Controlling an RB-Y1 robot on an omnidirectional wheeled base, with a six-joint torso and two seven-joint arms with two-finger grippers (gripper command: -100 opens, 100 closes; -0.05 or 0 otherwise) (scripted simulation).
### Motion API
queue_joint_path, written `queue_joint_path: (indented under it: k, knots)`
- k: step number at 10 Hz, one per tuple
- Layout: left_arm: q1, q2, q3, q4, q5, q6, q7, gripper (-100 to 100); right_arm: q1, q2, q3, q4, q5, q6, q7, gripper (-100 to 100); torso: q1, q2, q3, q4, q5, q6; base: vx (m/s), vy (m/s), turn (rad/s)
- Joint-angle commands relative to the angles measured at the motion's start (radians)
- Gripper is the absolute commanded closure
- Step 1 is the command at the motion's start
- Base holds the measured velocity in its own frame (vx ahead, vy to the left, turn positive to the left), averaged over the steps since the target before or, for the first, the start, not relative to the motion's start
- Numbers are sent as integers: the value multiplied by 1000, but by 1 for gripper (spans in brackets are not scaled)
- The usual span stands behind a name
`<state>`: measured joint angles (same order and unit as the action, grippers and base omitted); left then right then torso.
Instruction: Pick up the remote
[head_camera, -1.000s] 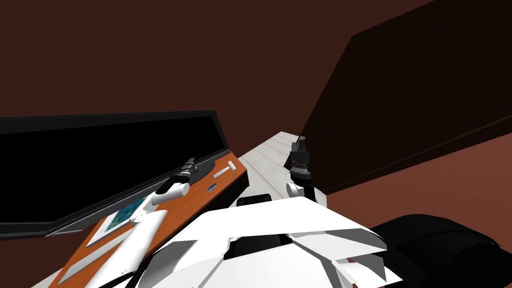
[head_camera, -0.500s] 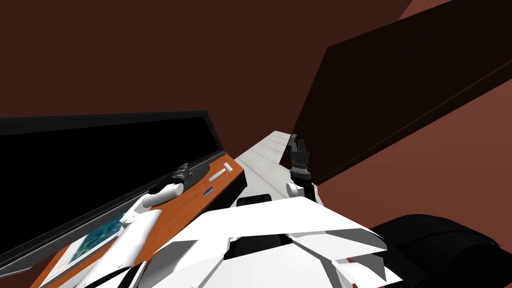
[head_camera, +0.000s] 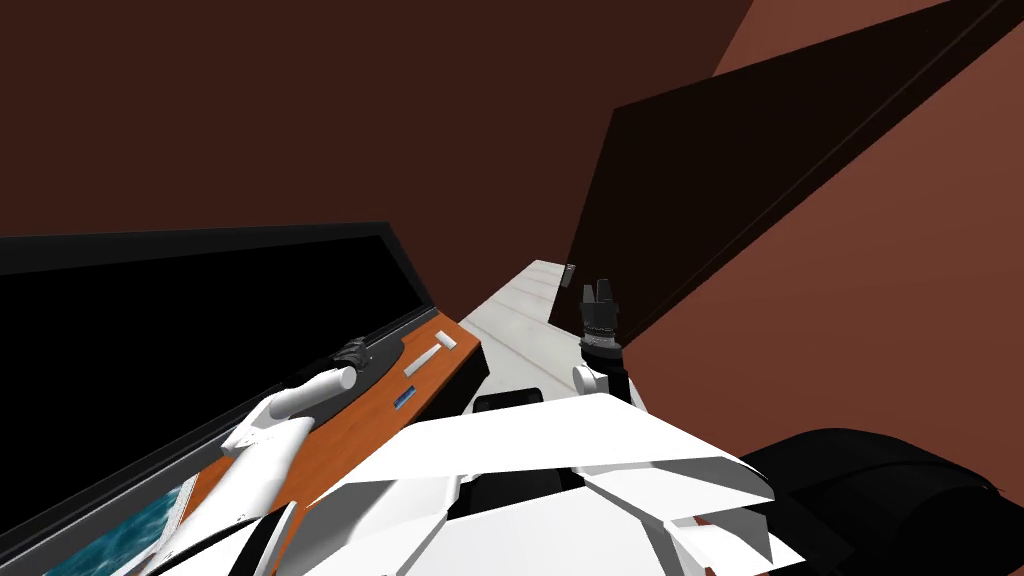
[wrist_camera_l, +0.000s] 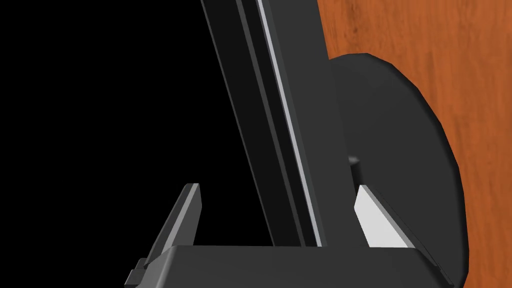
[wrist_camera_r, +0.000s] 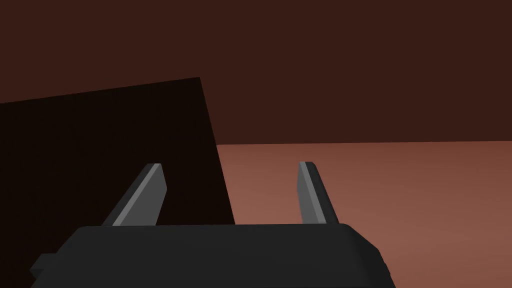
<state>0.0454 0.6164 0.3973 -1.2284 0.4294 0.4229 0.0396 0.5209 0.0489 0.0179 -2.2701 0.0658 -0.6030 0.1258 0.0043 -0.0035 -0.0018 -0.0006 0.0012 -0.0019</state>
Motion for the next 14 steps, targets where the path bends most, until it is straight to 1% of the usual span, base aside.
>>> queue_joint_path:
  k: [1,2,3,4,6,7,8,9,10,11,12,13,14]
  knots:
    - [6,12,-3,41,21,3,-1,-100,0,0,0,0,0,0,0,0,0,0,0,0,0,0,-7,13,16]
    - [-10,23,22,84,35,50,16,-100,0,0,0,0,0,0,0,0,-1,0,0,0,0,-1,-9,13,-239]
    - [-10,23,22,105,35,50,16,-100,0,0,0,0,0,0,0,0,-1,-1,0,0,0,1,-12,22,-212]
    - [-24,32,47,165,48,81,33,-100,0,0,0,0,0,0,0,0,0,-1,0,0,0,0,-9,28,-343]
    - [-24,32,47,168,48,96,33,-100,0,0,0,0,0,0,0,0,0,-1,0,0,0,0,-5,23,-81]
    - [-38,39,71,218,58,133,51,-100,0,0,0,0,0,0,0,0,-1,-1,0,0,0,-1,-3,16,-265]
    - [-38,39,71,229,58,140,51,-100,0,0,0,0,0,0,0,0,-1,-1,-1,0,0,1,-3,26,-198]
    - [-51,44,95,260,67,181,69,-100,0,0,0,0,0,0,0,0,0,-1,-1,0,0,0,7,34,-305]
    - [-51,44,95,289,67,181,69,-100,0,0,0,0,0,0,0,0,1,-2,-1,0,0,1,6,36,-136]
    - [-63,47,118,317,74,221,87,-100,0,0,0,0,0,0,0,0,1,-2,-1,0,0,-1,10,32,-274]
    - [-63,47,118,347,74,221,87,-100,0,0,0,0,0,0,0,0,1,-2,-1,0,0,1,7,36,-136]
    - [-73,49,140,378,79,258,105,-100,0,0,0,0,0,0,0,0,1,-2,-1,-1,0,-1,12,40,-251]
    - [-73,49,140,403,79,258,105,-100,0,0,0,0,0,0,0,0,1,-2,-1,0,0,0,12,41,-124]
